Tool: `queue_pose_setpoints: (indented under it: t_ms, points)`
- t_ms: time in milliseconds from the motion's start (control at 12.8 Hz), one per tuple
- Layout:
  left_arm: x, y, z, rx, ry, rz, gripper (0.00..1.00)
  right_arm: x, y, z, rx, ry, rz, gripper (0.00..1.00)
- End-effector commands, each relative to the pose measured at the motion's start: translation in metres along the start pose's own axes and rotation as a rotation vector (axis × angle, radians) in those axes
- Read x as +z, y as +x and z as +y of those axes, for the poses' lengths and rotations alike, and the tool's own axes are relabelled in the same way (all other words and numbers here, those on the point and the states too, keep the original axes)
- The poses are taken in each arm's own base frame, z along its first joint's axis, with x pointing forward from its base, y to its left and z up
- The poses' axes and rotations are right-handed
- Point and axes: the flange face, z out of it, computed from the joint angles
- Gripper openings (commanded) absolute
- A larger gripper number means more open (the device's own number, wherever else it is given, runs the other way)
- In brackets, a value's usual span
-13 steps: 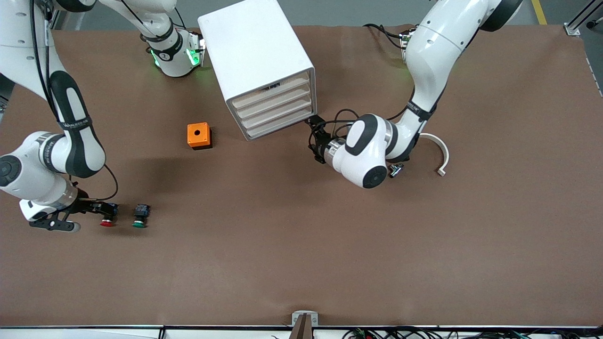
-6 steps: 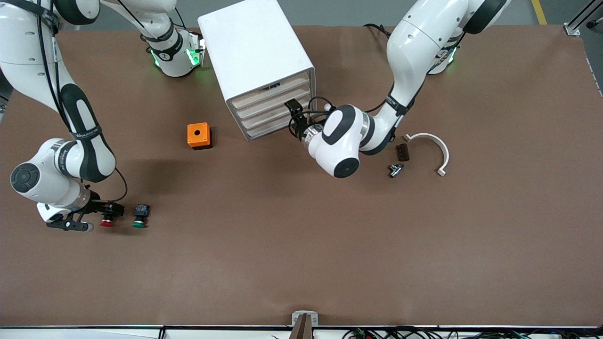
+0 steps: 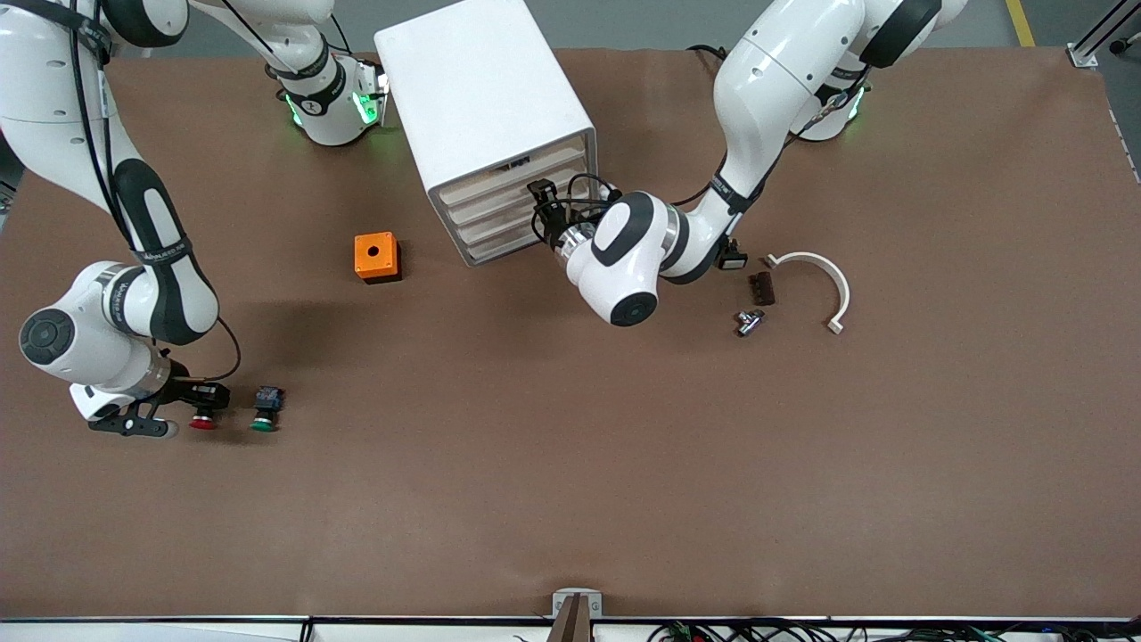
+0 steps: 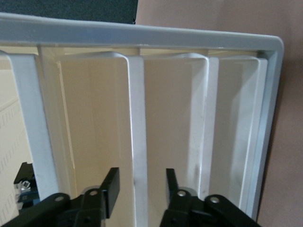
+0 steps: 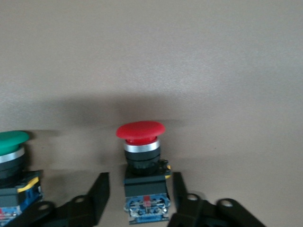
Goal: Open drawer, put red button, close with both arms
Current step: 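Grasp the red button with the right gripper while the left gripper hooks the drawer, then pull the top drawer open with the left gripper while the right gripper lifts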
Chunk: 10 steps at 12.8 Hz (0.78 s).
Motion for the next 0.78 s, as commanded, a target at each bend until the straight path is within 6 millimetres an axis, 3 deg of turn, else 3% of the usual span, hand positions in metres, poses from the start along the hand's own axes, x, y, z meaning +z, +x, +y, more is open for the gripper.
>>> queue_pose_setpoints:
  t_ms: [0,156,234,312,468,701]
  points:
    - [0.007,-0.006,-0.005,-0.005,0.03,0.003,0.35,-0.001,-0.003,0.008,-0.007,0.013,0.001,0.0]
    - [0.011,-0.006,-0.006,-0.002,0.029,0.009,0.06,-0.012,0.001,0.005,-0.007,0.012,0.01,0.0]
    - [0.011,-0.006,-0.006,0.002,0.024,0.012,0.0,-0.021,0.002,0.001,-0.008,0.015,0.002,0.0]
    - [0.007,-0.006,-0.006,0.006,0.017,0.012,0.0,-0.044,0.007,-0.002,-0.003,0.024,-0.014,0.0]
    - [-0.018,-0.006,0.0,0.023,-0.006,-0.015,0.0,-0.094,0.017,-0.017,0.046,0.036,-0.067,0.0]
    - [-0.081,0.0,0.014,0.088,-0.045,-0.099,0.0,-0.172,0.011,-0.072,0.168,0.035,-0.146,0.0]
